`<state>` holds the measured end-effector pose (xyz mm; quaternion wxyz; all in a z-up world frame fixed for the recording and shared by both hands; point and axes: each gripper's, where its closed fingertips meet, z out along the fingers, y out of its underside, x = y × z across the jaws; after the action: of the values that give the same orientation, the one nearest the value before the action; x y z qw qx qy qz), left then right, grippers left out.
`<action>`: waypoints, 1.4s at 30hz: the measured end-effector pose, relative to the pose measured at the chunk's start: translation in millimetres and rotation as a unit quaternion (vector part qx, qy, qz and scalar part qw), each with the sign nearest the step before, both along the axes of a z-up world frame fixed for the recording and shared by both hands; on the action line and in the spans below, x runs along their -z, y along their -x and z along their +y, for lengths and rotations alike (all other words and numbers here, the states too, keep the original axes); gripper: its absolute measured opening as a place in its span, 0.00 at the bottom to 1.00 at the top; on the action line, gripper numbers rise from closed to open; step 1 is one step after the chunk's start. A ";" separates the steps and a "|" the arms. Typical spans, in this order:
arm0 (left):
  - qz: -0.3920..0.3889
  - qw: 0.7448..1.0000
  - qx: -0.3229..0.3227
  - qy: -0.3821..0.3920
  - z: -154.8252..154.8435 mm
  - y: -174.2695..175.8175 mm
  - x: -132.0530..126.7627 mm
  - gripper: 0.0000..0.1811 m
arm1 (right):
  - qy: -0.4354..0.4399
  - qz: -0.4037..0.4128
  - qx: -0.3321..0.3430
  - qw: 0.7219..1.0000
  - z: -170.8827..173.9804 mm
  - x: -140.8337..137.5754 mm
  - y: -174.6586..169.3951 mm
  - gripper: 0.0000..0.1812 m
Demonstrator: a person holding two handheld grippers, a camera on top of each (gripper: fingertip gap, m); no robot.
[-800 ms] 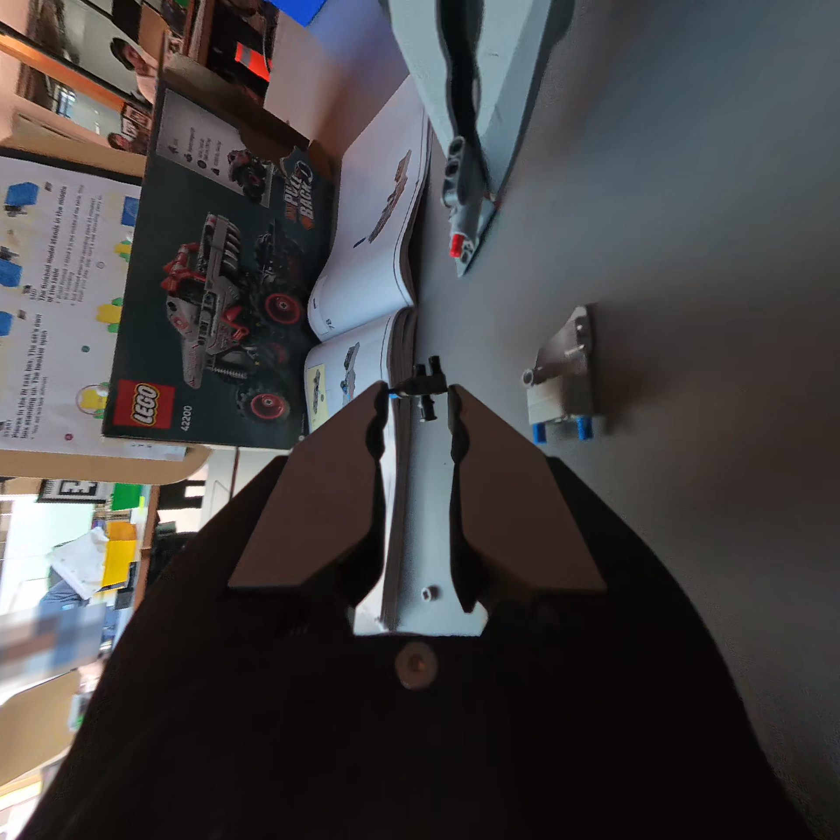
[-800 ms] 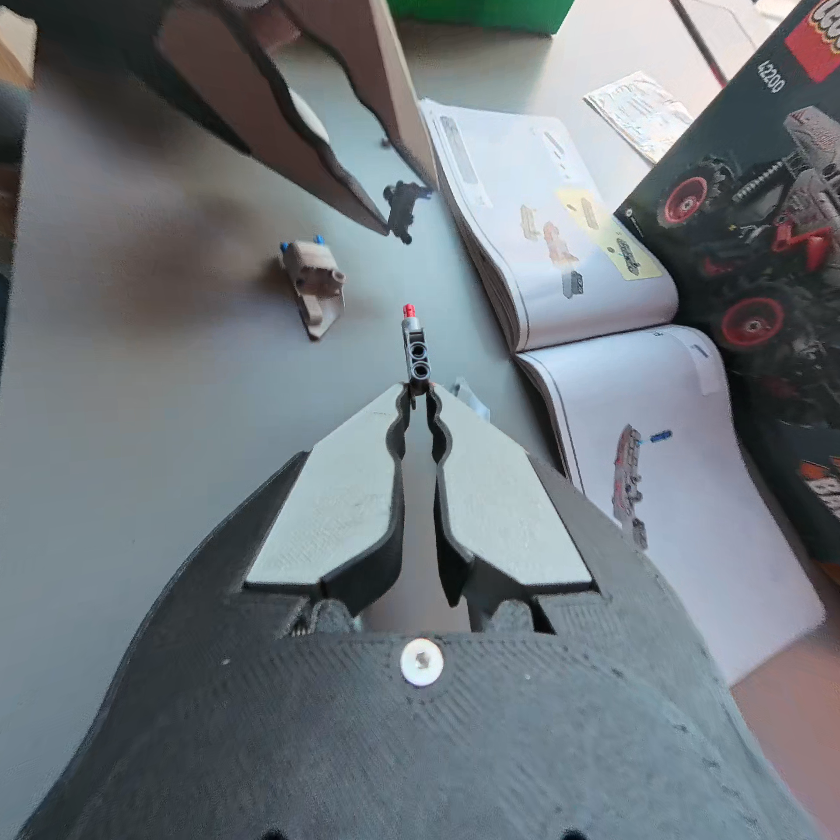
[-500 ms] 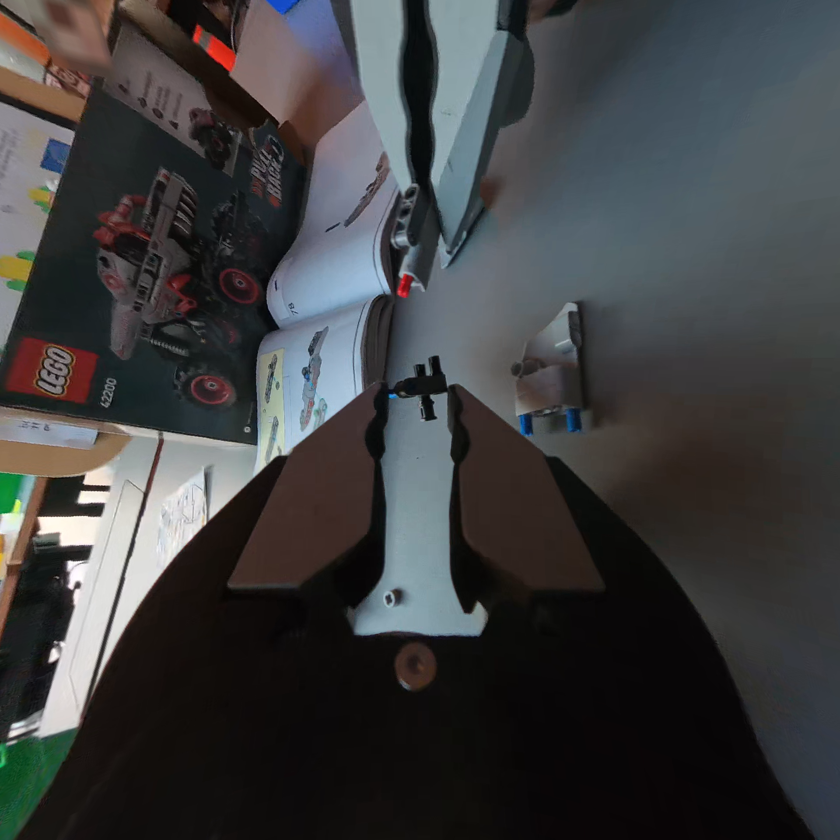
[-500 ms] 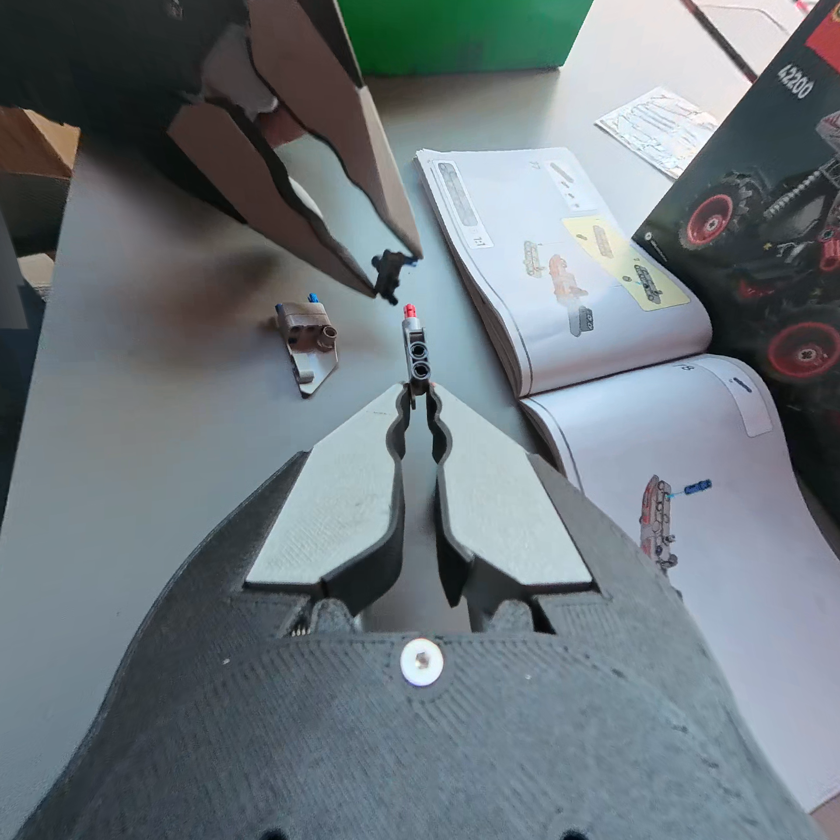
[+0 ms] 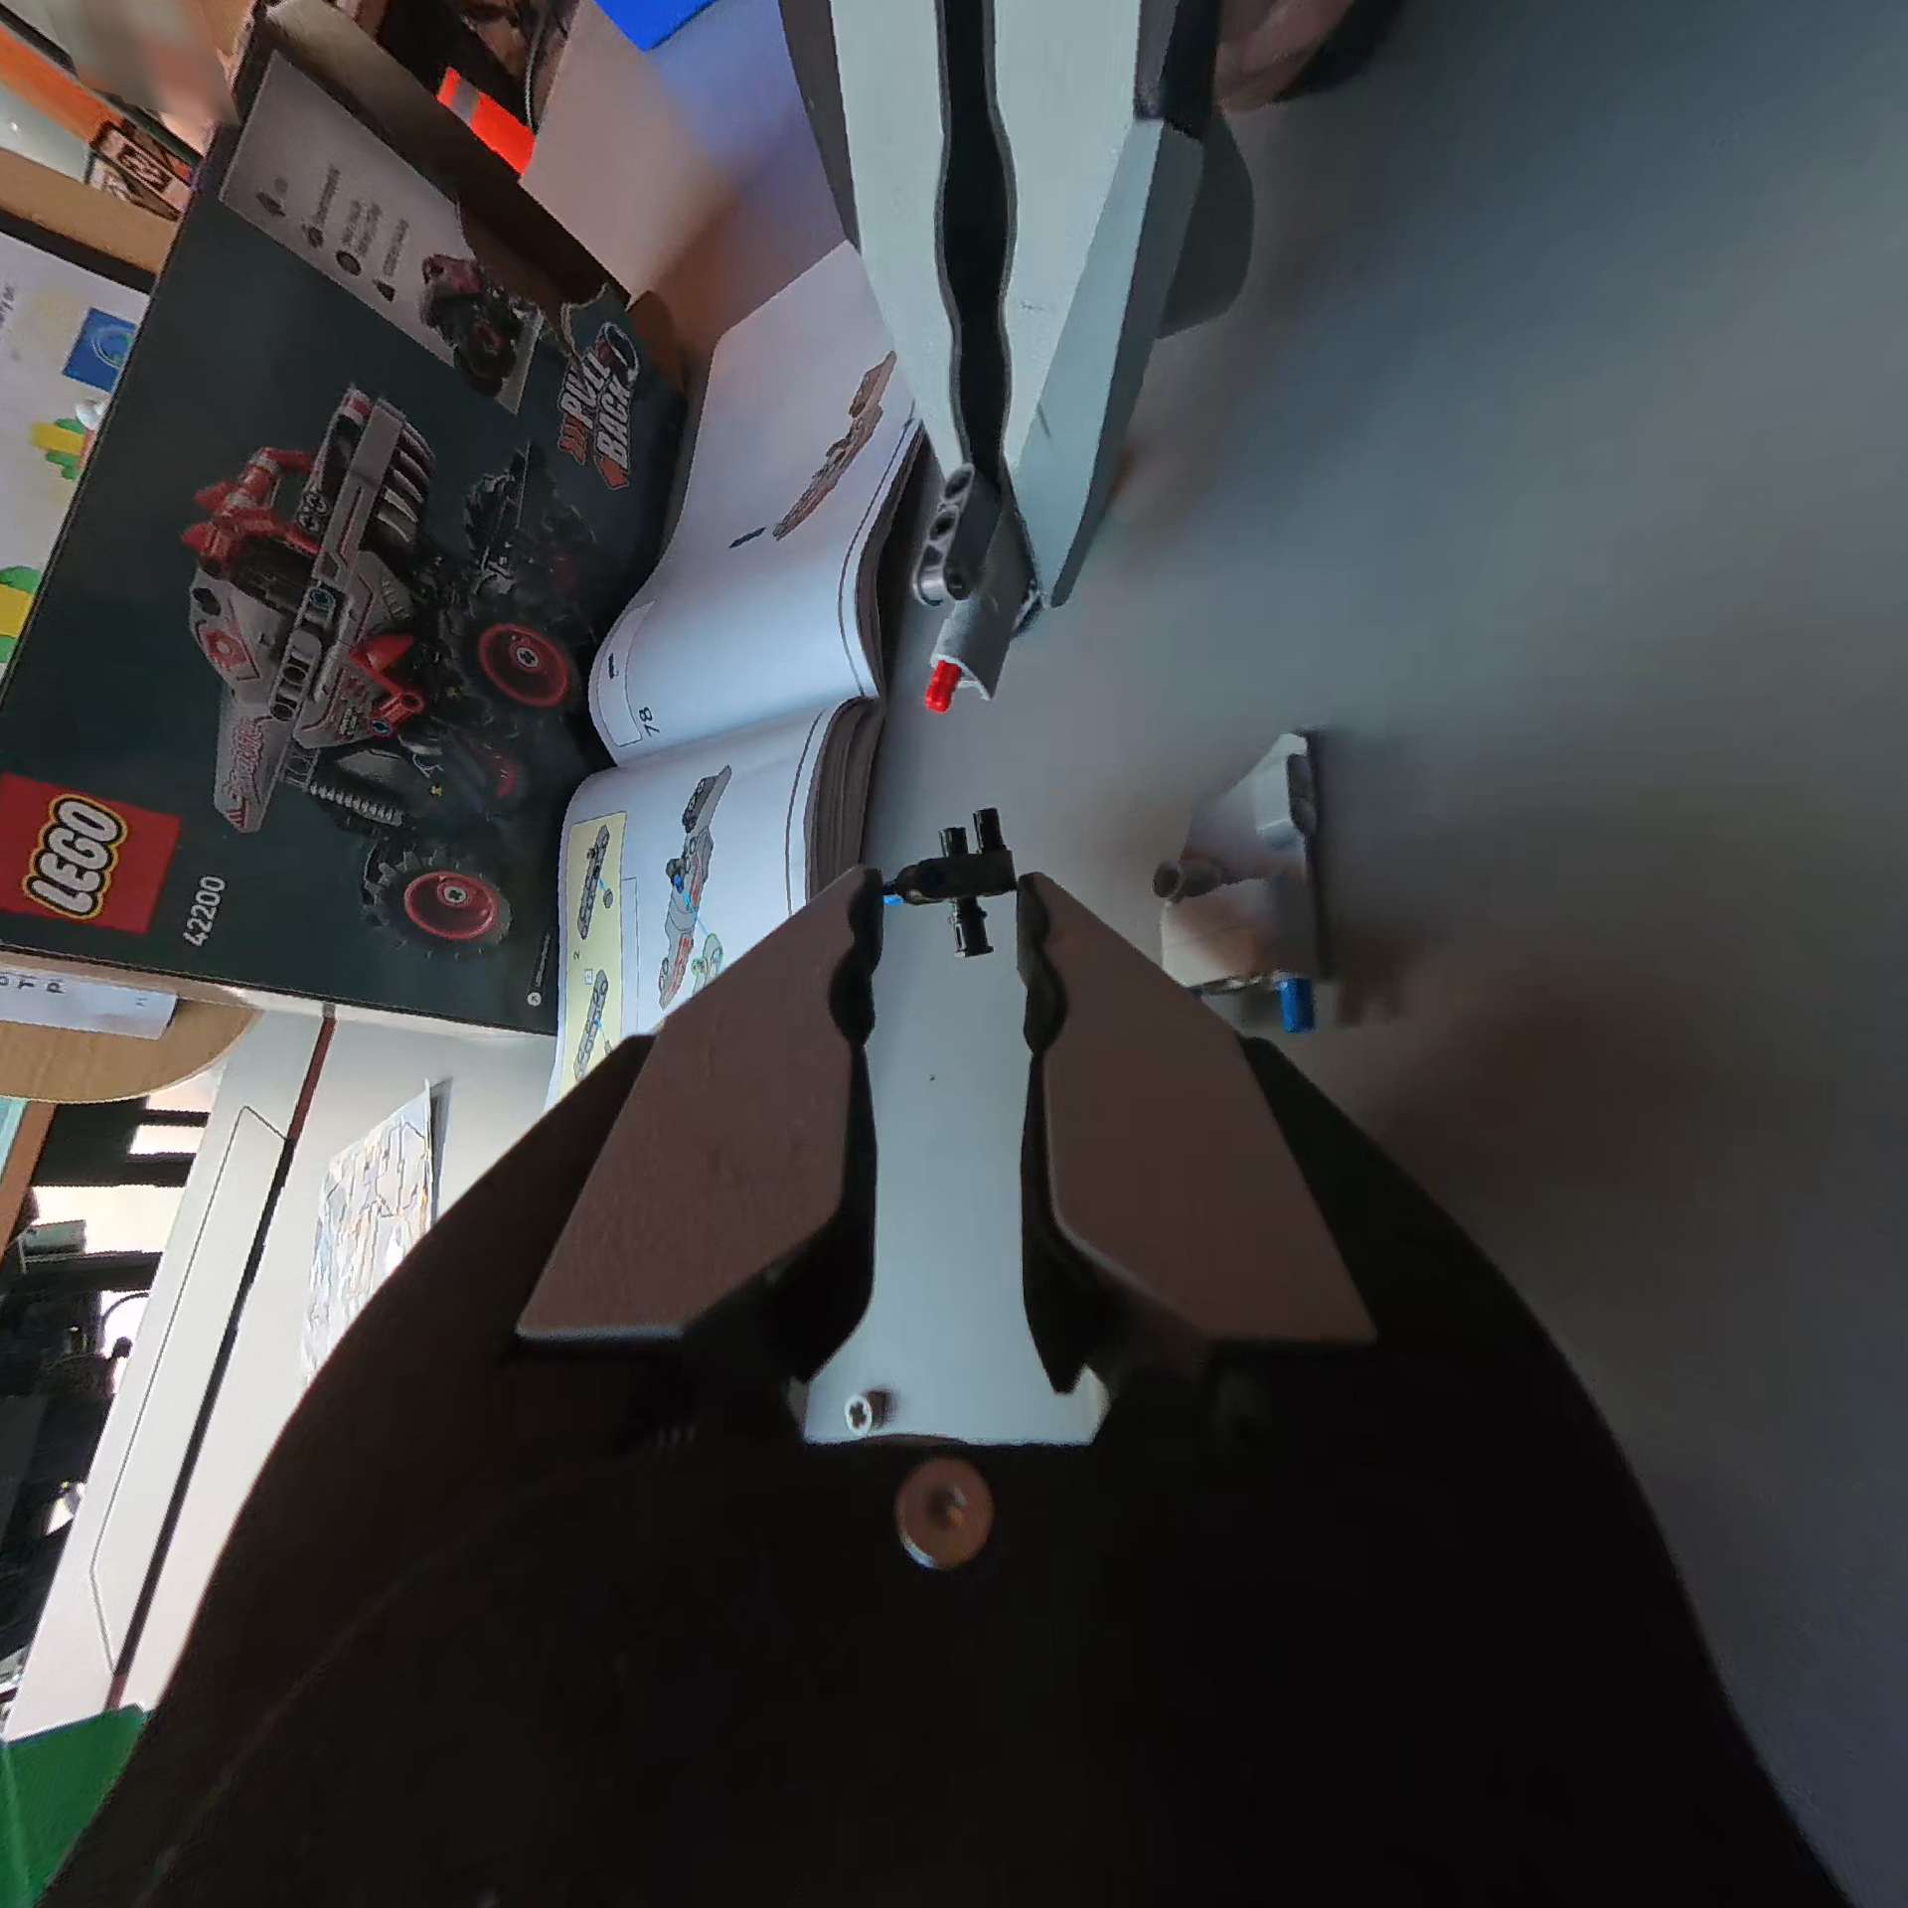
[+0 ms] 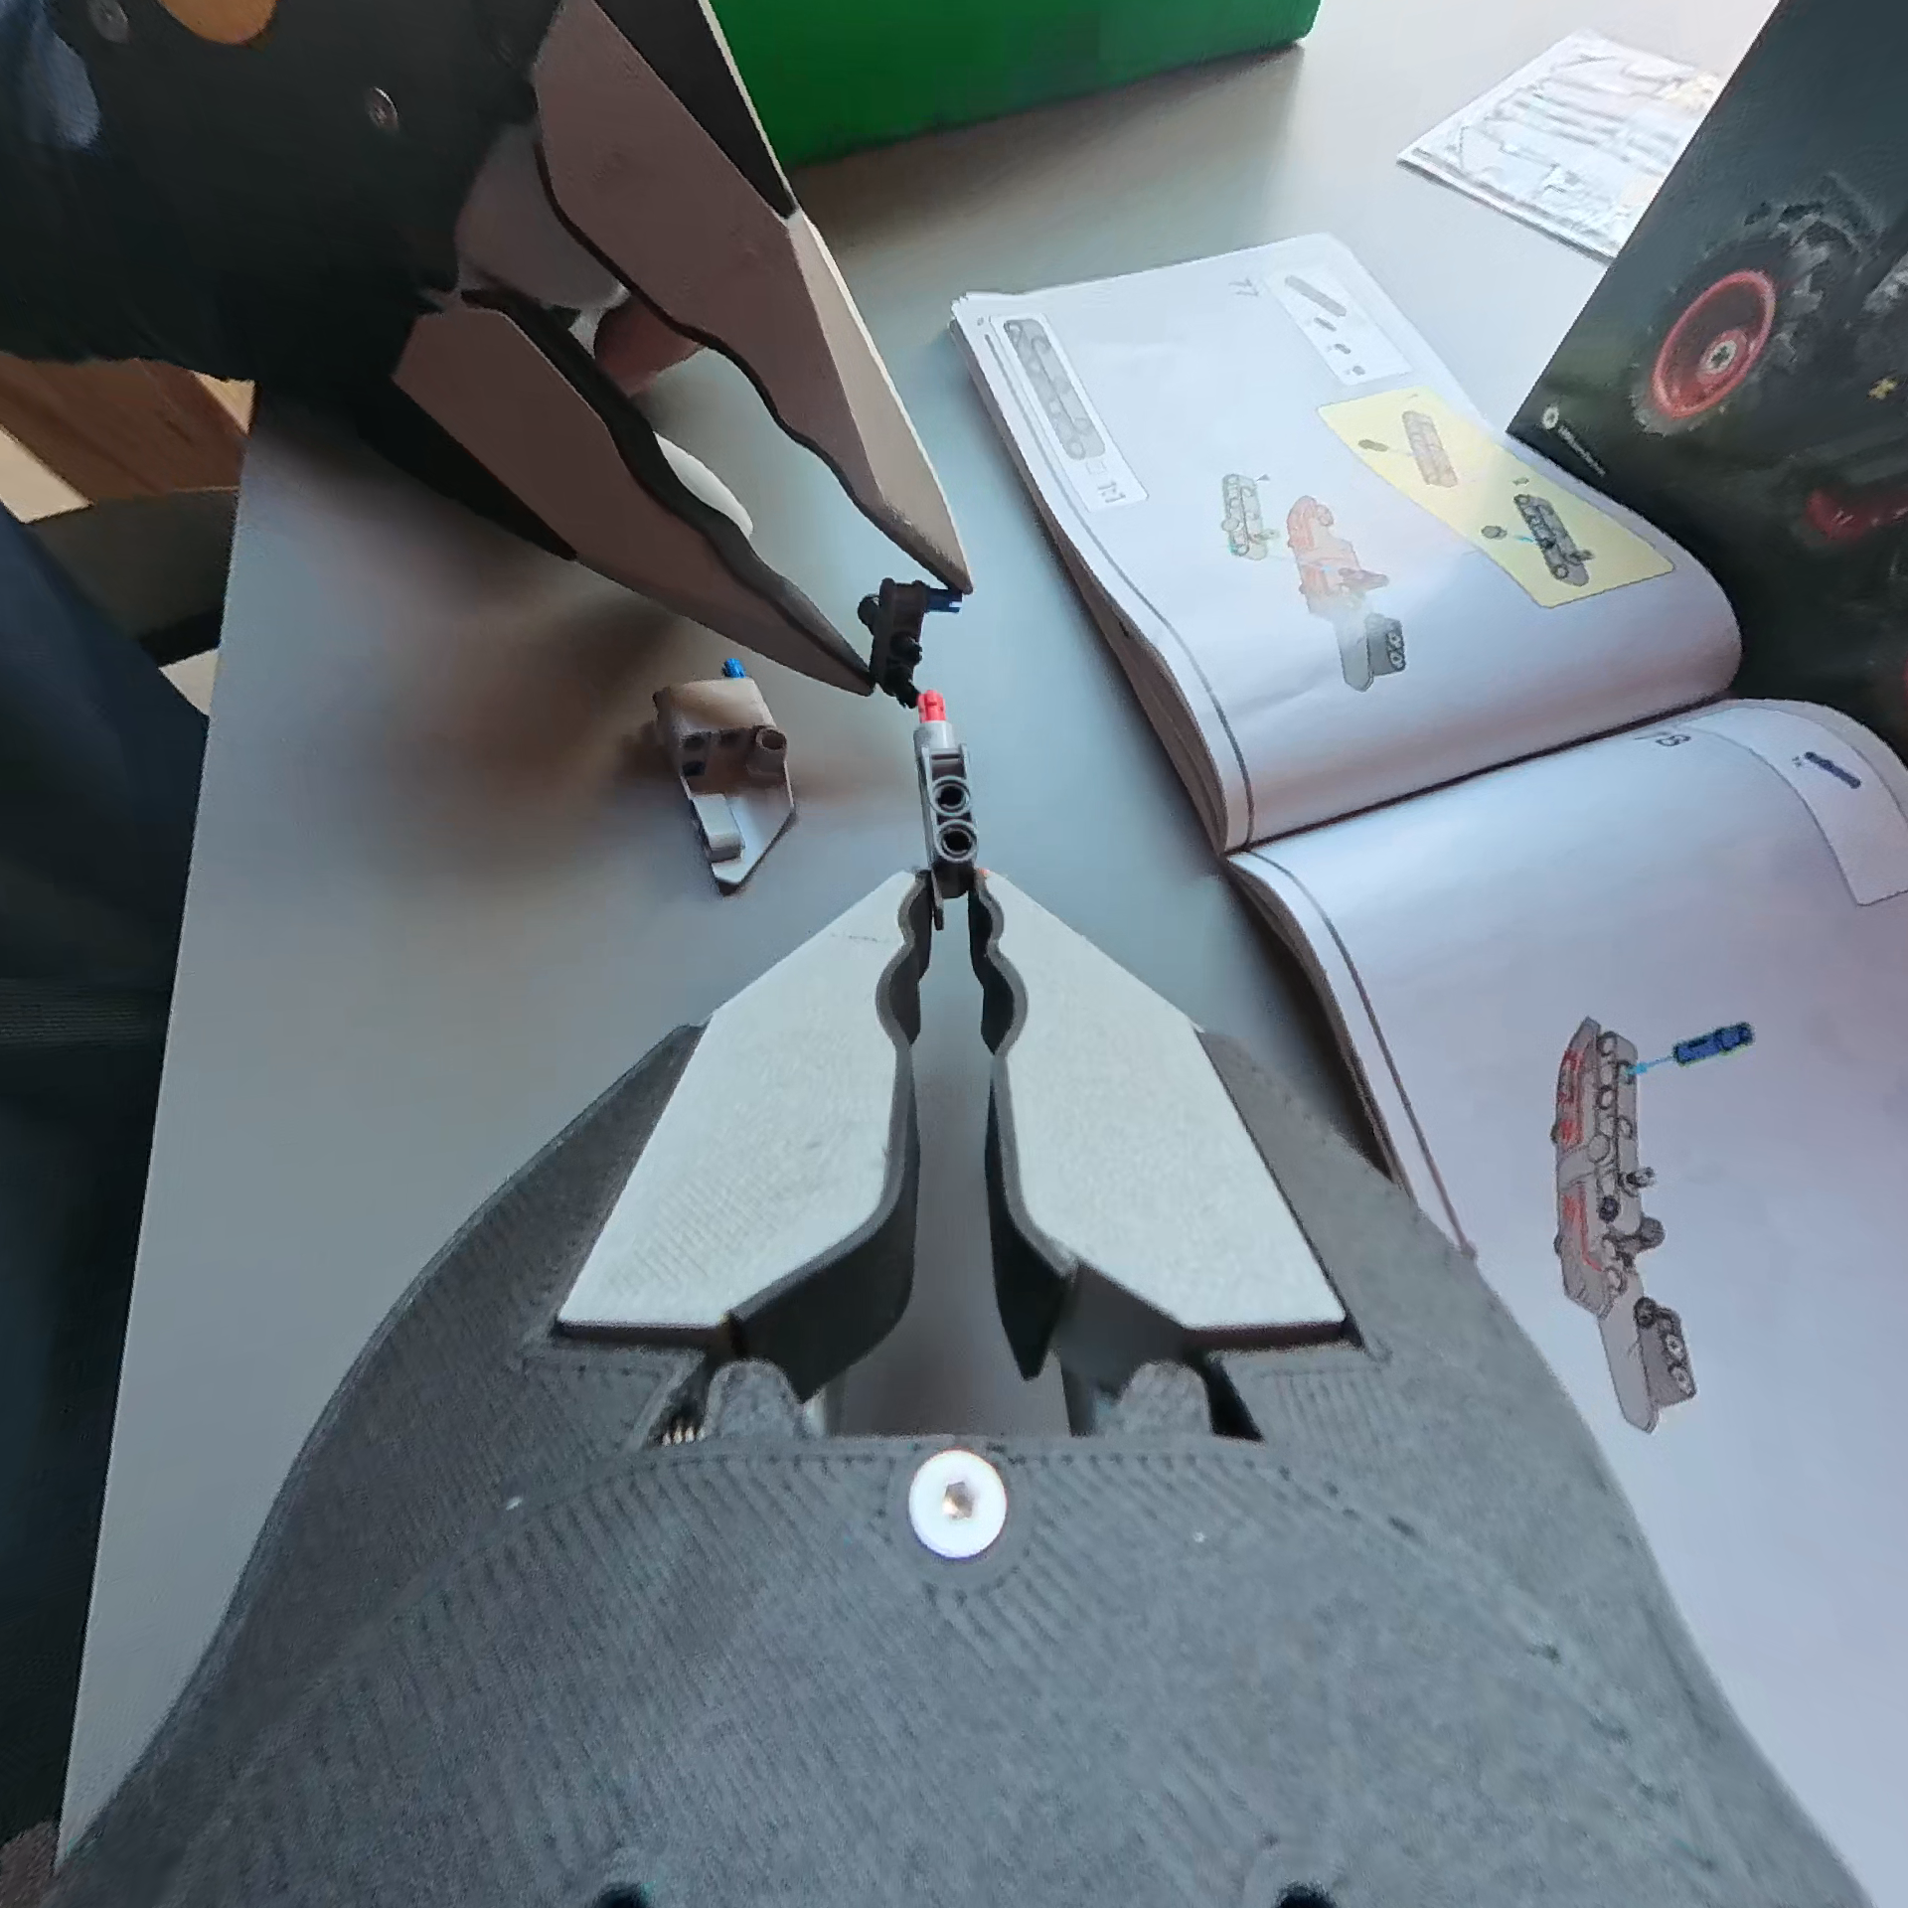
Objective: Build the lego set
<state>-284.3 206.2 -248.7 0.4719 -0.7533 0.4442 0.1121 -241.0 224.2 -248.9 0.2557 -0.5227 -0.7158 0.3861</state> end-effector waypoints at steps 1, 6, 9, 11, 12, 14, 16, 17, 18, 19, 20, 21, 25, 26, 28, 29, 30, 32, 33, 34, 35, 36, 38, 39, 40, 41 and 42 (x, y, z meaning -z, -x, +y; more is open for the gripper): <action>0.000 1.000 0.001 -0.002 0.0 -0.7 -0.2 0.13 | 0.000 -0.005 0.000 1.000 0.0 1.9 -1.1 0.02; -0.004 1.000 0.003 -0.004 0.3 -2.3 -0.6 0.13 | -0.011 -0.008 0.002 1.000 0.2 3.2 -3.2 0.02; -0.018 1.000 0.012 -0.003 -0.9 -4.3 -1.1 0.13 | -0.043 -0.016 0.005 0.999 4.2 7.0 -5.1 0.02; -0.021 1.000 0.014 -0.005 -0.8 -4.2 -2.0 0.13 | -0.078 -0.028 0.001 0.997 7.4 13.1 -8.2 0.02; -0.024 0.999 0.021 -0.008 -1.4 -6.3 -3.2 0.13 | -0.098 -0.036 -0.005 0.995 8.1 17.2 -10.4 0.02; -0.021 0.999 0.038 -0.023 -2.6 -11.6 -6.8 0.13 | -0.137 -0.045 -0.009 0.990 12.0 23.8 -12.8 0.02; -0.008 0.999 0.048 -0.022 -3.4 -13.8 -3.0 0.13 | -0.160 -0.041 -0.008 0.986 14.8 23.9 -12.9 0.02; 0.001 0.999 0.045 -0.022 -2.4 -12.0 -0.9 0.13 | -0.173 -0.040 -0.006 0.984 17.0 23.9 -13.2 0.02; 0.008 0.999 0.042 -0.023 -1.7 -10.1 0.5 0.13 | -0.187 -0.038 -0.007 0.982 18.3 23.8 -13.8 0.02; 0.010 0.999 0.039 -0.025 -1.3 -8.9 0.6 0.13 | -0.199 -0.033 -0.011 0.979 18.4 23.6 -14.5 0.02; 0.009 0.999 0.037 -0.029 -0.8 -7.8 -0.9 0.13 | -0.211 -0.027 -0.016 0.977 17.9 23.3 -15.4 0.02; 0.006 0.999 0.034 -0.034 -0.5 -6.9 -2.9 0.13 | -0.223 -0.021 -0.021 0.974 17.6 23.1 -16.2 0.02; 0.010 0.998 0.026 -0.049 -0.2 -2.4 -7.2 0.13 | -0.267 -0.003 -0.028 0.963 20.8 22.2 -19.6 0.02; 0.013 0.998 0.026 -0.051 -0.6 -1.9 -6.8 0.12 | -0.277 0.001 -0.032 0.960 20.8 21.9 -20.9 0.02; 0.023 0.998 0.025 -0.056 -1.1 -0.8 -6.5 0.13 | -0.297 0.009 -0.041 0.954 20.0 21.6 -23.2 0.03; 0.027 0.997 0.026 -0.060 -1.4 -0.9 -7.1 0.13 | -0.304 0.013 -0.046 0.951 18.5 21.3 -24.3 0.03; 0.029 0.997 0.027 -0.064 -1.6 -1.0 -7.8 0.13 | -0.312 0.017 -0.052 0.948 16.7 21.0 -25.5 0.03; 0.032 0.996 0.029 -0.073 -2.0 -1.5 -10.5 0.13 | -0.328 0.025 -0.059 0.942 15.3 19.8 -27.2 0.05; 0.031 0.996 0.030 -0.077 -2.1 -1.8 -11.8 0.13 | -0.332 0.026 -0.060 0.941 15.1 19.3 -27.6 0.06; 0.030 0.996 0.032 -0.079 -2.4 -2.2 -12.6 0.13 | -0.332 0.027 -0.061 0.941 14.4 19.2 -28.0 0.06; 0.030 0.996 0.033 -0.081 -2.6 -2.4 -13.2 0.13 | -0.330 0.028 -0.063 0.941 13.4 19.0 -28.2 0.06; 0.031 0.996 0.033 -0.082 -2.6 -2.2 -13.3 0.13 | -0.329 0.028 -0.065 0.942 12.7 18.7 -28.5 0.07; 0.037 0.995 0.033 -0.089 -2.9 -2.4 -14.7 0.13 | -0.323 0.030 -0.066 0.944 11.9 17.5 -29.1 0.10; 0.039 0.994 0.036 -0.095 -3.5 -3.5 -16.5 0.13 | -0.316 0.032 -0.066 0.946 11.5 15.9 -29.3 0.10; 0.041 0.993 0.039 -0.101 -4.4 -4.5 -18.1 0.12 | -0.308 0.038 -0.064 0.949 11.0 12.8 -29.2 0.10; 0.043 0.992 0.042 -0.107 -5.1 -5.6 -20.1 0.13 | -0.296 0.047 -0.062 0.952 10.2 7.9 -28.6 0.10; 0.044 0.991 0.045 -0.114 -5.9 -7.3 -22.5 0.13 | -0.279 0.059 -0.059 0.957 8.3 1.4 -27.4 0.10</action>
<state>-277.0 200.3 -226.2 0.5397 -0.6679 0.4823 0.1733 -213.6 232.5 -250.3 0.4100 -0.3636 -0.8081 0.2159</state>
